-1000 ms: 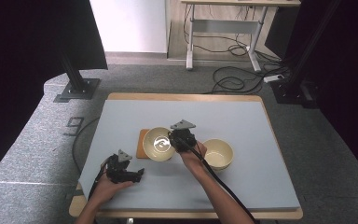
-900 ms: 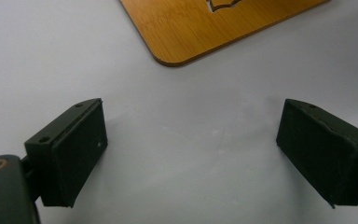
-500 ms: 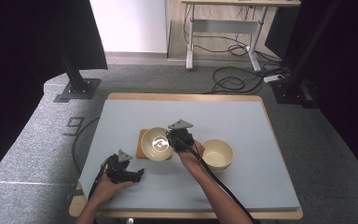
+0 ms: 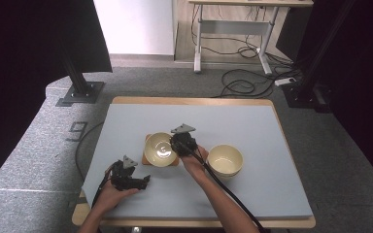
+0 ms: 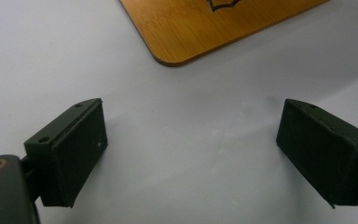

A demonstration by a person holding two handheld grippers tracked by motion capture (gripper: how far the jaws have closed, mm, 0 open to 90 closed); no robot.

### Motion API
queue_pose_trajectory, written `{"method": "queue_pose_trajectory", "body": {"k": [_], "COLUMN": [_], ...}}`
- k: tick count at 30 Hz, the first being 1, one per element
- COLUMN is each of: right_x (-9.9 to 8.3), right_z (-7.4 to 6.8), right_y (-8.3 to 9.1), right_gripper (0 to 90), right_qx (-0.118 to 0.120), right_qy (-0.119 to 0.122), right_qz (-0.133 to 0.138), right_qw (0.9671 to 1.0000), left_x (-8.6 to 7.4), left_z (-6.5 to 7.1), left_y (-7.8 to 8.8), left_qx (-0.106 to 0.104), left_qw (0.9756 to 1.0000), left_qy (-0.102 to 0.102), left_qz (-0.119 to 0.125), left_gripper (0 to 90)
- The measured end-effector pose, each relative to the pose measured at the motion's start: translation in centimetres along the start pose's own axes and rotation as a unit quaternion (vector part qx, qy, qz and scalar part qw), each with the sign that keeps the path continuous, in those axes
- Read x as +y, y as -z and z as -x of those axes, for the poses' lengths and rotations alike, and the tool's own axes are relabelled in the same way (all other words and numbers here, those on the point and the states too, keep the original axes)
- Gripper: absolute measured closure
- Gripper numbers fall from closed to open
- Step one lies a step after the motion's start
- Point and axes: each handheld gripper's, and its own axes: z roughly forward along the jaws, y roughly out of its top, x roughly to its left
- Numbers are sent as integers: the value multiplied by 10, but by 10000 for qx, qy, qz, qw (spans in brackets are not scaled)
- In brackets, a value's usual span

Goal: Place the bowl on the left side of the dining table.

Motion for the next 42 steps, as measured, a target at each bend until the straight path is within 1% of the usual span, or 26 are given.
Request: {"method": "queue_pose_trajectory", "body": {"k": [6,12,16,19,22,25,26,30,32,33,35,36,39,40,42], "right_x": [-2,-3,-3,-2,-2,-3,-3,-3,-3,-3,-6,-7,-7,-7,-7], "right_z": [1,0,2,2,4,9,10,11,10,10,9,8,7,7,7], "right_y": [-7,-14,-18,-21,-24,-28,-29,-31,-31,-32,-36,-36,-35,-35,-34], "right_gripper": [826,825,825,825,827,829,829,811,754,717,707,693,685,671,622], "right_qx": [103,85,107,126,40,41,11,-122,-152,-219,-370,-310,-340,-306,-250], "right_qy": [-159,-115,-197,-207,-228,-373,-372,-288,-193,-77,146,155,162,127,140], "right_qz": [-37,-81,-39,-37,-29,-94,-111,-102,-64,-91,-256,-256,-245,-251,-252], "right_qw": [9998,9999,9997,9997,9997,9992,9992,9995,9997,9997,9989,9991,9990,9991,9993], "left_x": [0,0,0,0,0,0,0,0,0,0,0,0,0,0,0], "left_z": [0,0,0,0,0,0,0,0,0,0,0,0,0,0,0], "left_y": [0,0,0,0,0,0,0,0,0,0,0,0,0,0,0], "left_qx": [7,11,8,3,1,2,2,1,1,0,2,2,5,5,2], "left_qw": [10000,10000,10000,10000,10000,10000,10000,10000,10000,10000,10000,10000,10000,10000,10000], "left_qy": [1,4,7,9,8,7,7,8,7,7,7,5,6,5,5], "left_qz": [5,8,9,8,7,7,6,5,5,5,5,5,7,6,5], "left_gripper": [85,85,85,85,84,85,85,85,84,85,84,84,84,85,85]}}
